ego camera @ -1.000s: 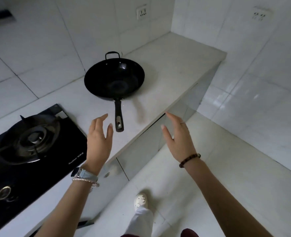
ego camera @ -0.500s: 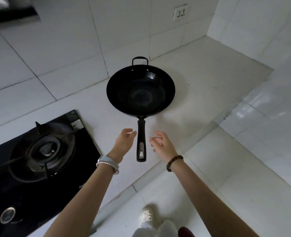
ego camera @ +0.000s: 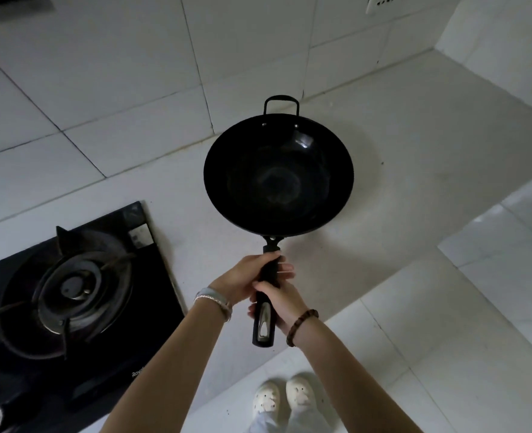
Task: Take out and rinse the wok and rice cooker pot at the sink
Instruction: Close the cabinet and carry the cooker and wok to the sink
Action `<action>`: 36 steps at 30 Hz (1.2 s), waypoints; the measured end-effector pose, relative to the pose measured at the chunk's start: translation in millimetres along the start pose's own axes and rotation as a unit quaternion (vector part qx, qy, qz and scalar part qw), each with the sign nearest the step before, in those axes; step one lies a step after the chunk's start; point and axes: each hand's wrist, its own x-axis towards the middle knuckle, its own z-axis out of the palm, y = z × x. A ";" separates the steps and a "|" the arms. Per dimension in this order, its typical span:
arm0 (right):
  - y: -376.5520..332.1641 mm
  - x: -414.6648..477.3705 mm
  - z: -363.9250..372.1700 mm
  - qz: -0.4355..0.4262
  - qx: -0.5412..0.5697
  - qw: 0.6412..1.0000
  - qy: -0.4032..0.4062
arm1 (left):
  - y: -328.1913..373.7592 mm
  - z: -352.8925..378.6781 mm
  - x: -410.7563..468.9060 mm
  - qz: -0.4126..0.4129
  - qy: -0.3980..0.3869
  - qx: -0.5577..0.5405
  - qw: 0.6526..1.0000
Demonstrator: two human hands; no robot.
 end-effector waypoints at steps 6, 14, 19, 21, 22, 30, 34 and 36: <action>6.5 4.1 5.2 0.025 -0.038 0.997 0.063 | 3.6 11.4 14.7 -0.021 -0.023 -0.037 0.999; -2.4 -2.6 -5.9 -0.010 -0.089 0.990 0.105 | -0.1 29.2 19.8 0.045 0.040 0.026 0.998; -10.9 -17.1 -15.4 -0.016 -0.102 0.991 0.089 | -3.4 44.2 11.0 0.071 0.062 0.010 0.995; -13.1 -28.3 -18.9 -0.024 -0.106 0.991 0.074 | -5.8 49.7 2.3 0.089 0.069 -0.001 0.994; -14.7 -34.4 -20.5 -0.030 -0.112 0.991 0.066 | -6.4 52.6 -3.0 0.098 0.072 -0.006 0.993; -16.3 -87.2 -18.8 -0.061 -0.168 0.984 -0.027 | -17.0 62.6 -63.8 0.160 0.122 -0.048 0.978; -3.6 -110.5 -8.9 -0.059 -0.206 0.973 -0.082 | -36.4 54.5 -97.8 0.179 0.159 -0.099 0.966; 6.0 -121.8 -1.8 -0.056 -0.220 0.968 -0.104 | -47.7 48.2 -114.9 0.192 0.179 -0.113 0.958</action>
